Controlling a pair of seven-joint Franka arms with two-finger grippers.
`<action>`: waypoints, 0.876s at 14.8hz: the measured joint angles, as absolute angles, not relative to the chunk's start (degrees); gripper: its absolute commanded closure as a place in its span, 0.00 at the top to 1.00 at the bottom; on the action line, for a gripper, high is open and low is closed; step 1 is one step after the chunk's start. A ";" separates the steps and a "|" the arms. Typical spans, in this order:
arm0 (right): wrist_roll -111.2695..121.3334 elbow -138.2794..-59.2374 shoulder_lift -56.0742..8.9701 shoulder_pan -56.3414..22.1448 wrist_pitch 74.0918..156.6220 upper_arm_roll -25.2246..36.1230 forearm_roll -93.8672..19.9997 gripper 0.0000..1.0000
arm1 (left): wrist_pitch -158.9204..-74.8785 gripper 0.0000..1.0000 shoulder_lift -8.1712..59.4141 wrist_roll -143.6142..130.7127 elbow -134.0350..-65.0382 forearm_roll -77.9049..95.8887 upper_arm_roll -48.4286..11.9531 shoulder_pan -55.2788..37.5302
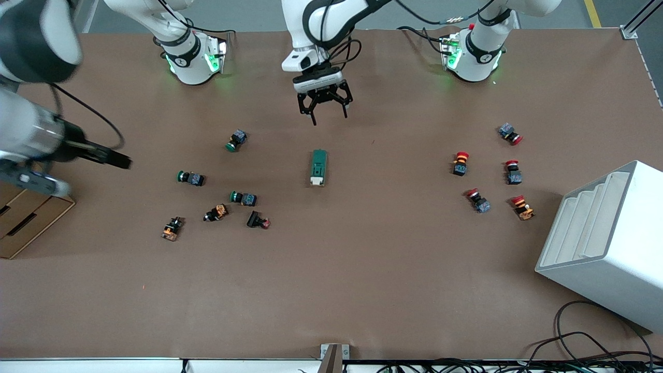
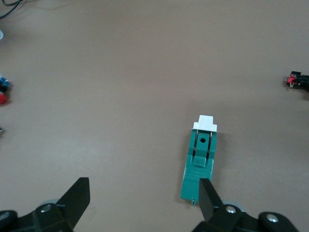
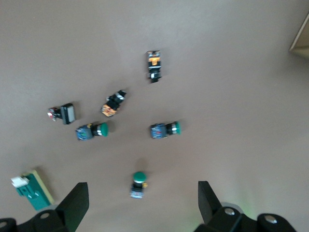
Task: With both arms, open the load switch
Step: 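Move the left gripper over the green load switch and lower it, then reach the right gripper over the white lever while the left gripper holds the switch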
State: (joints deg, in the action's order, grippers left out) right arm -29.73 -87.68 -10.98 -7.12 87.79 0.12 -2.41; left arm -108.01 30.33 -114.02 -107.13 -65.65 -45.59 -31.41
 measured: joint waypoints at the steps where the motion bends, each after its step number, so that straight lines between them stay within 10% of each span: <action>1: -34.35 -87.71 -12.56 -8.81 89.00 -0.05 -2.86 1.00 | -108.02 0.99 31.99 -116.25 -107.42 -69.04 -45.58 -31.98; 13: -85.94 -78.24 -36.36 -28.76 95.40 -0.35 -3.19 1.00 | -108.00 0.99 43.66 -133.20 -107.52 -92.86 -38.21 -39.64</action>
